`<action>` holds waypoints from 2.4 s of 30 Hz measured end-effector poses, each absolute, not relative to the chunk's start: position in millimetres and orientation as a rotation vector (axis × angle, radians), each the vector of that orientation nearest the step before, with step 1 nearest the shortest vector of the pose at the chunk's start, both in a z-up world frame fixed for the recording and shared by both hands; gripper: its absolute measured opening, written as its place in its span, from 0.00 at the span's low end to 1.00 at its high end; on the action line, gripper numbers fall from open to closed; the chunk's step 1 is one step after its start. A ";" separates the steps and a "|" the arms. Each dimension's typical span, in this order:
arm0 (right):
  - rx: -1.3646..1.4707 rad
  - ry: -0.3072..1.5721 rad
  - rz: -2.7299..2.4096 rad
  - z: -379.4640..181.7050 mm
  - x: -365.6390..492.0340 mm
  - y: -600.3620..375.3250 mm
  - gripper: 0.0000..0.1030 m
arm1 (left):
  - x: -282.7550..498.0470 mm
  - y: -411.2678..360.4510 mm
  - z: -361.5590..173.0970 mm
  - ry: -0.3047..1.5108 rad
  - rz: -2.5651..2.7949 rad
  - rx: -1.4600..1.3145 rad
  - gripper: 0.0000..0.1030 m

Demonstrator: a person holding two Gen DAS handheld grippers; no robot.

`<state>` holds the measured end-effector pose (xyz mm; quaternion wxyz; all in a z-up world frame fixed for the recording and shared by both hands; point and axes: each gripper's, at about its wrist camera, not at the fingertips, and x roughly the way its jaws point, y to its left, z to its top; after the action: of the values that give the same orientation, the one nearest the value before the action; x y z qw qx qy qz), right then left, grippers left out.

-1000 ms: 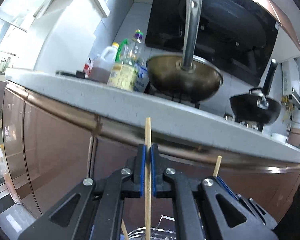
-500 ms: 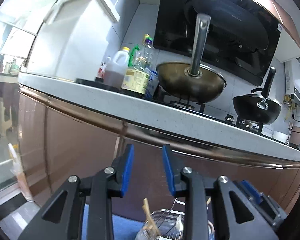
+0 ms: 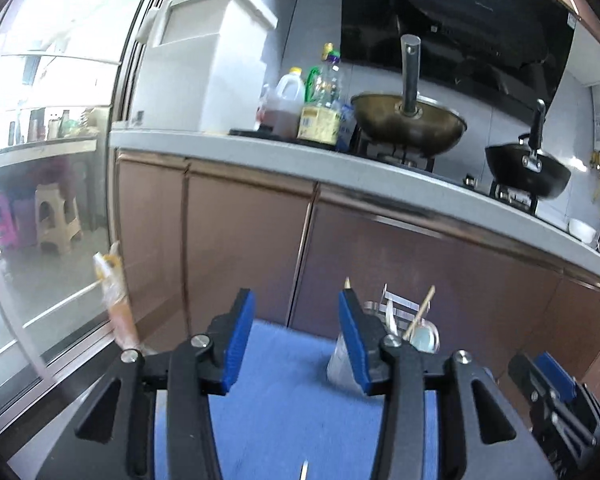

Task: Organize utensils
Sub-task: 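Withdraw both open tools back toward the last two chopsticks, then grasp a chopstick with the right tool while the left tool grasps the last one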

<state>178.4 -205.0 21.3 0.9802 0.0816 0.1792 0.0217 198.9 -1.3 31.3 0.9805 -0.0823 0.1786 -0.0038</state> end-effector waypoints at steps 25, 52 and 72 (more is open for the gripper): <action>0.147 0.418 0.049 12.7 45.1 -207.5 0.51 | 100.4 17.1 29.0 0.465 0.085 -0.002 0.40; 0.214 0.873 0.218 -87.9 152.2 -185.5 0.51 | 202.8 78.8 -98.8 1.009 0.016 0.031 0.40; 0.100 1.348 0.312 -162.6 294.8 -101.5 0.31 | 283.2 99.7 -155.4 1.304 -0.181 -0.090 0.40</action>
<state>294.8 -101.5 -162.6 0.7688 0.0462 0.6214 0.1436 283.2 99.7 -155.4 0.7900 -0.0416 0.6058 -0.0843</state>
